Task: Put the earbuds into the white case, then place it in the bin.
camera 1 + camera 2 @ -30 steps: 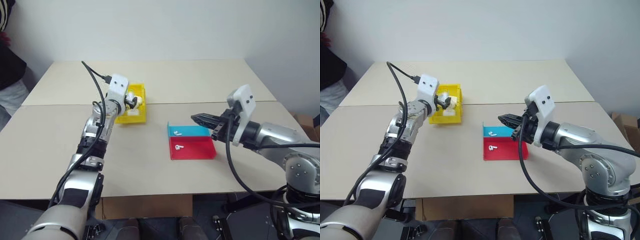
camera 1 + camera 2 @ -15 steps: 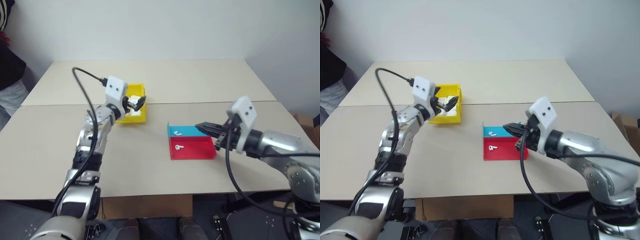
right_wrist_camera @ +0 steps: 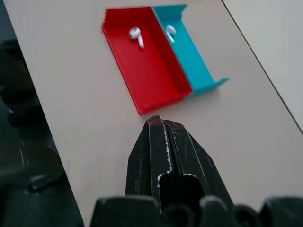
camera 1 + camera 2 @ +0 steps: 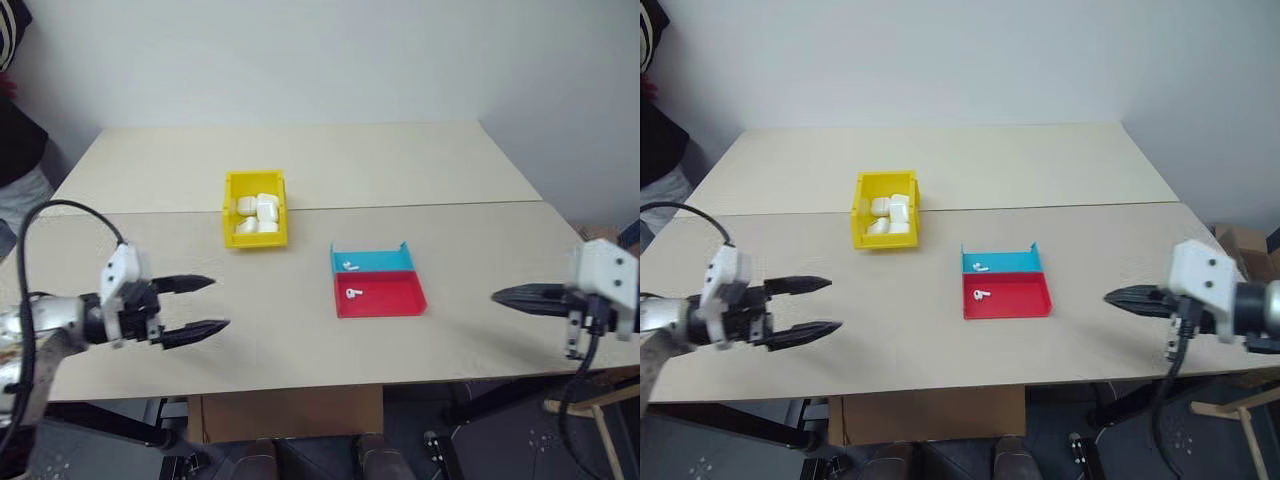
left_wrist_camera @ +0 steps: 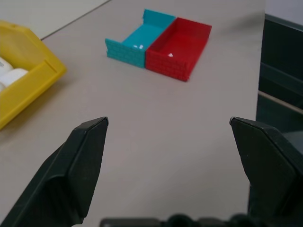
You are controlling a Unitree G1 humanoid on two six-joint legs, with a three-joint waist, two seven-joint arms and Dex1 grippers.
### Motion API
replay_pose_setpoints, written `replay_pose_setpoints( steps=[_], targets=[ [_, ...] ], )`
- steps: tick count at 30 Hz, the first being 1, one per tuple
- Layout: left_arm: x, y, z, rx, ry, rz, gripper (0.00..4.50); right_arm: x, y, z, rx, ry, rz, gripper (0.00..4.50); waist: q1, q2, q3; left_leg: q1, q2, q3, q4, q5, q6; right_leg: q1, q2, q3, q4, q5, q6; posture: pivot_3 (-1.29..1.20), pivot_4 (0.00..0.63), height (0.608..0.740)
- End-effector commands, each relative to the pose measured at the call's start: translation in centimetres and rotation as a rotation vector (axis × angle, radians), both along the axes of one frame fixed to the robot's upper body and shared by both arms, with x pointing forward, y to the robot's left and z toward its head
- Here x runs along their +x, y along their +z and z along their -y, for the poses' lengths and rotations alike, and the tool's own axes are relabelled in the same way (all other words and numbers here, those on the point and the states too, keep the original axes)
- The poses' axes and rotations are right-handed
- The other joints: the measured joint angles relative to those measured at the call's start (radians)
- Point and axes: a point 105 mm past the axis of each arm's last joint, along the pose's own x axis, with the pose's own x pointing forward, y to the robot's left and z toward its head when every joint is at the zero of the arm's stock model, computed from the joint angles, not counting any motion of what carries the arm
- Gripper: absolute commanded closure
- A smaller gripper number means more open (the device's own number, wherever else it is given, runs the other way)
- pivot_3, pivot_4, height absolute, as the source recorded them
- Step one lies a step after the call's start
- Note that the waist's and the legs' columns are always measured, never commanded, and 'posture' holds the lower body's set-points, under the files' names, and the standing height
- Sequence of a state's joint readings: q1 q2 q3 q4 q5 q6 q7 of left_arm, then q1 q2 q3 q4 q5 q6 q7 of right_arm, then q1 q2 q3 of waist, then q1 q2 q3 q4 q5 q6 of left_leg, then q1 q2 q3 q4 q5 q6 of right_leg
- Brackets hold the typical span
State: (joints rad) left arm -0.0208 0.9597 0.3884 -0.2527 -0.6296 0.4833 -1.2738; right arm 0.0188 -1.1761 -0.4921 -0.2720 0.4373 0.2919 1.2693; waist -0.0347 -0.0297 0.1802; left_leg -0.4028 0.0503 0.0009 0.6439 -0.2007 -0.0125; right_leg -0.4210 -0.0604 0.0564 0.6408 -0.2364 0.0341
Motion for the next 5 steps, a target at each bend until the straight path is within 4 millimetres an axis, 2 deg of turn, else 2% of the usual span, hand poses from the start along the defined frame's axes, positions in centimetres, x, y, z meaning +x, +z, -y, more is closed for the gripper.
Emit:
replay_pose_setpoints(
  steps=[1,5],
  targets=[
    [-1.12,1.64,-0.09,0.024,-0.042,0.049,0.02,0.00,1.50,0.75,-0.042,0.015,0.054,4.50,-0.001,0.000,0.000,-0.001,0.000,0.000,0.000,0.000,0.000,-0.001,0.000,0.000,0.000,0.000,0.000,0.00,0.150,0.740],
    [-1.38,1.90,0.23,0.012,-0.068,0.061,0.02,0.21,1.40,0.35,-0.034,0.031,0.049,4.50,0.000,0.000,0.000,-0.002,0.000,0.000,0.000,0.000,0.000,-0.002,0.000,0.000,0.000,0.001,0.003,0.00,0.150,0.740]
  ],
)
